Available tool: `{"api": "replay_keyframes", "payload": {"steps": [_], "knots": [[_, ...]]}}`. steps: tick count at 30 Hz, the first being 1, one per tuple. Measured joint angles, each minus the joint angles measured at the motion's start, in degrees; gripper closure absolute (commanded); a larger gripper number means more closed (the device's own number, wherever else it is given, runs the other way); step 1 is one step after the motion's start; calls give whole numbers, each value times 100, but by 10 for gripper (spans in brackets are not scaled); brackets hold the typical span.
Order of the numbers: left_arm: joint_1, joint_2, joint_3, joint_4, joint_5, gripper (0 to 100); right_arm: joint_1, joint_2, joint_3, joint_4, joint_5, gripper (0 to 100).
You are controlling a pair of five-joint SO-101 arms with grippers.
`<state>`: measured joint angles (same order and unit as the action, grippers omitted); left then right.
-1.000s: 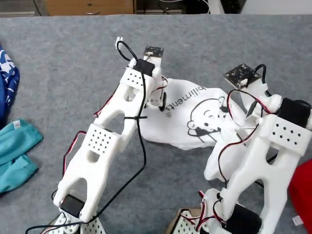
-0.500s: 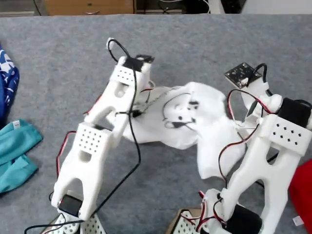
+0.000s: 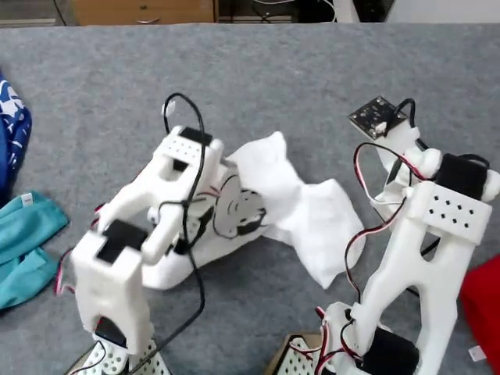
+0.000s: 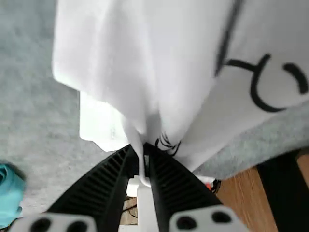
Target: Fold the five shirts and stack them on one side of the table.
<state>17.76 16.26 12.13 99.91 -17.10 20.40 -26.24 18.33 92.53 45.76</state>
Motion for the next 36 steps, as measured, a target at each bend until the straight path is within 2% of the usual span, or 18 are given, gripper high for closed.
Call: {"api": "replay_keyframes", "payload": {"steps": [4,10,13,16,20,22,26,29,31,36], "knots": [[176,-923,870,0,0,981,9,0,0,0,0,915],[290,-2145,1477,0,0,972,-88,0,0,0,0,915],[290,-2699,1626,0,0,902,-79,0,0,0,0,915],[281,-3156,1688,0,149,788,-79,0,0,0,0,915],[-105,-3719,1653,18,765,653,-79,0,0,0,0,915],[-404,-3947,1512,18,1046,640,-79,0,0,0,0,915],[-976,-4088,844,-18,1169,640,-79,0,0,0,0,915],[-1213,-3974,510,-571,1319,640,-97,0,0,0,0,915],[-1222,-3684,484,-1125,1670,640,-202,0,0,0,0,915],[-1134,-2382,484,-2338,2242,641,-571,0,0,0,0,915]]}}
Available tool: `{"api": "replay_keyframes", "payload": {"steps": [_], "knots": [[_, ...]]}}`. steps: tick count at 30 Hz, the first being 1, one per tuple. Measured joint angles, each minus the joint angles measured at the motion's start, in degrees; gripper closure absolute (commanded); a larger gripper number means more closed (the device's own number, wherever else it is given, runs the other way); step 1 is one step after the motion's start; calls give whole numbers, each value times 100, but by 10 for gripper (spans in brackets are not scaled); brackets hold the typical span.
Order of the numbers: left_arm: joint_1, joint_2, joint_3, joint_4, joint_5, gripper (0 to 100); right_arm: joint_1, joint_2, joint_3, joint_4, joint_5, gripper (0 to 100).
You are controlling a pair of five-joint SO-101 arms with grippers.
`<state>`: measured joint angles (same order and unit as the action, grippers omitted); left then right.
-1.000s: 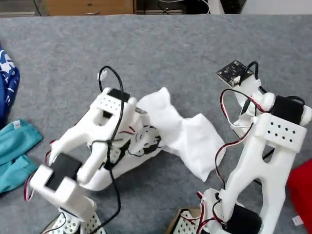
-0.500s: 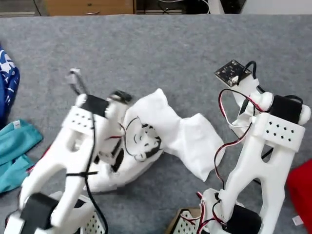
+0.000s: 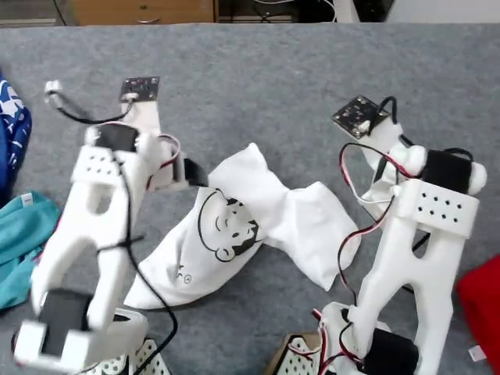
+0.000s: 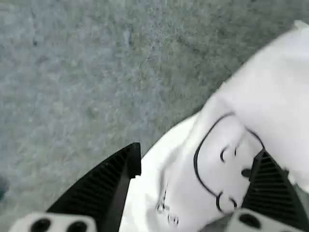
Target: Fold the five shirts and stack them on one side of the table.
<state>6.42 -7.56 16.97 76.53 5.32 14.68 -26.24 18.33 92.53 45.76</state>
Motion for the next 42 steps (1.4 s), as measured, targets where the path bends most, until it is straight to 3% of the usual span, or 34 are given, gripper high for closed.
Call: {"api": "replay_keyframes", "payload": {"steps": [5,12,15,19,25,33,42], "knots": [[44,1749,-501,-387,105,641,-114,18,0,-132,0,915],[123,3244,-1890,536,132,647,-114,730,-176,-211,0,915],[334,3323,-2286,1037,132,750,-114,1020,-466,-211,-141,916],[844,3349,-2629,1503,141,990,-114,1363,-844,-211,-290,917],[1345,3349,-2743,2127,-387,981,-114,1635,-1099,-211,-360,917],[598,3349,-2866,2330,-448,981,-510,1732,-1477,-237,-527,914],[-26,3349,-2347,2330,-448,981,-2198,3508,-3437,-281,-1495,914]]}}
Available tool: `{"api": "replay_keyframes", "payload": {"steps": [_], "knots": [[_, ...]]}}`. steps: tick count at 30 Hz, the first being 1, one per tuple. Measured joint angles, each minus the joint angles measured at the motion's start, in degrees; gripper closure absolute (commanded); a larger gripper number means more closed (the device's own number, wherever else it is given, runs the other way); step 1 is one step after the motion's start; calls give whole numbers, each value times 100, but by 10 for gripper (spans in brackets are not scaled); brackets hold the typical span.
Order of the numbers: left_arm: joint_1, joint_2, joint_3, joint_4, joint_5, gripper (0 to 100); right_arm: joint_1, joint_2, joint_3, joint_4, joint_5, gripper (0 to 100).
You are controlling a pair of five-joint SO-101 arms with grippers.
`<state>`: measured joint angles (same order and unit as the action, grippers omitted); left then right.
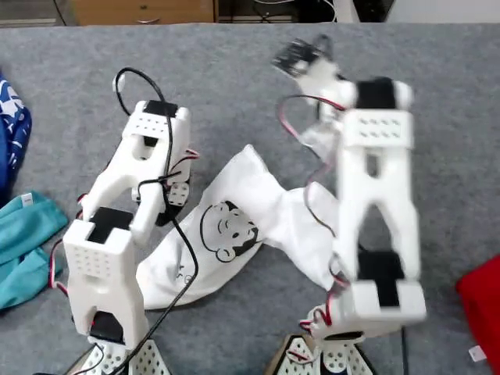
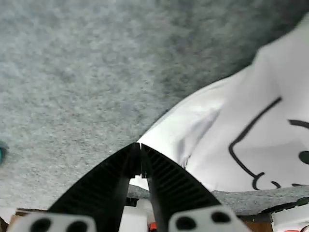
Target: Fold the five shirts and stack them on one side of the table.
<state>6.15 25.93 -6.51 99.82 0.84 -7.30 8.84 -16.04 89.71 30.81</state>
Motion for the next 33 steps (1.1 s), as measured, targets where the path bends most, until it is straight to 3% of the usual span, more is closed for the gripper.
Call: {"api": "replay_keyframes", "payload": {"steps": [7,16,18,27,33], "knots": [[-536,0,246,0,0,981,-703,2567,-2558,466,-484,914],[-492,0,404,0,9,981,-914,5486,-4976,1134,-501,941],[-448,0,404,0,0,981,-914,5679,-5020,1134,-466,995],[-325,0,404,0,0,981,-870,5705,-5116,1152,-325,995],[-325,0,404,0,0,981,-308,5029,-5116,1160,-448,995]]}}
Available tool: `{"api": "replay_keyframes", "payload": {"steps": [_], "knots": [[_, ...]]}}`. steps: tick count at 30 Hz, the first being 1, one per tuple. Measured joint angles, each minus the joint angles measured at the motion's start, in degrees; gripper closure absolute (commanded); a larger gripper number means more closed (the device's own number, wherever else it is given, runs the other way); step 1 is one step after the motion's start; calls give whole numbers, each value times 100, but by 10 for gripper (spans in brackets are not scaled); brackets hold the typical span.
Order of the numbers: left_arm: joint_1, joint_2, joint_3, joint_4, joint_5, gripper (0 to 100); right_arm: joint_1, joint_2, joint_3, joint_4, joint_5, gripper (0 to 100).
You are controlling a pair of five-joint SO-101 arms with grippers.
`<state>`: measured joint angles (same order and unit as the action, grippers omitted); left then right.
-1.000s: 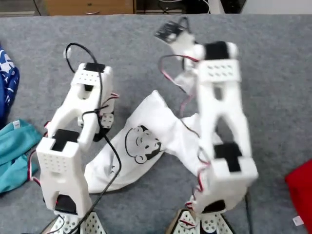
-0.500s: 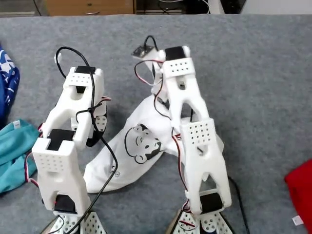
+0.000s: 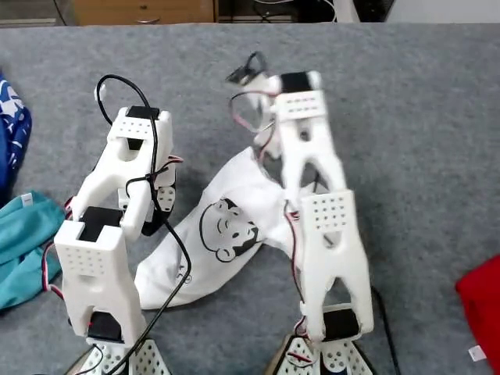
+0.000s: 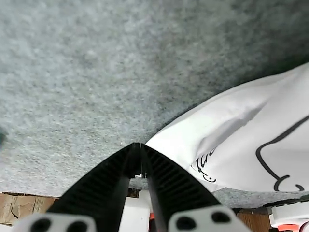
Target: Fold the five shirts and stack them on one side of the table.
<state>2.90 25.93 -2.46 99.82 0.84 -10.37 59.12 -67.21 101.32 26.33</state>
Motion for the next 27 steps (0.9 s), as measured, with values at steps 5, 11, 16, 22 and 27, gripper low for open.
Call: {"api": "replay_keyframes", "payload": {"steps": [5,11,16,22,27], "knots": [[0,0,-132,0,0,981,360,-1389,668,0,0,995],[0,0,-211,0,0,981,158,-2462,1741,-53,211,964],[0,0,-211,0,0,981,-466,-2347,2207,-615,229,793],[0,0,-79,0,0,981,-1116,-1495,2207,-941,299,776],[0,0,18,0,0,981,-1160,-554,1899,-949,299,914]]}}
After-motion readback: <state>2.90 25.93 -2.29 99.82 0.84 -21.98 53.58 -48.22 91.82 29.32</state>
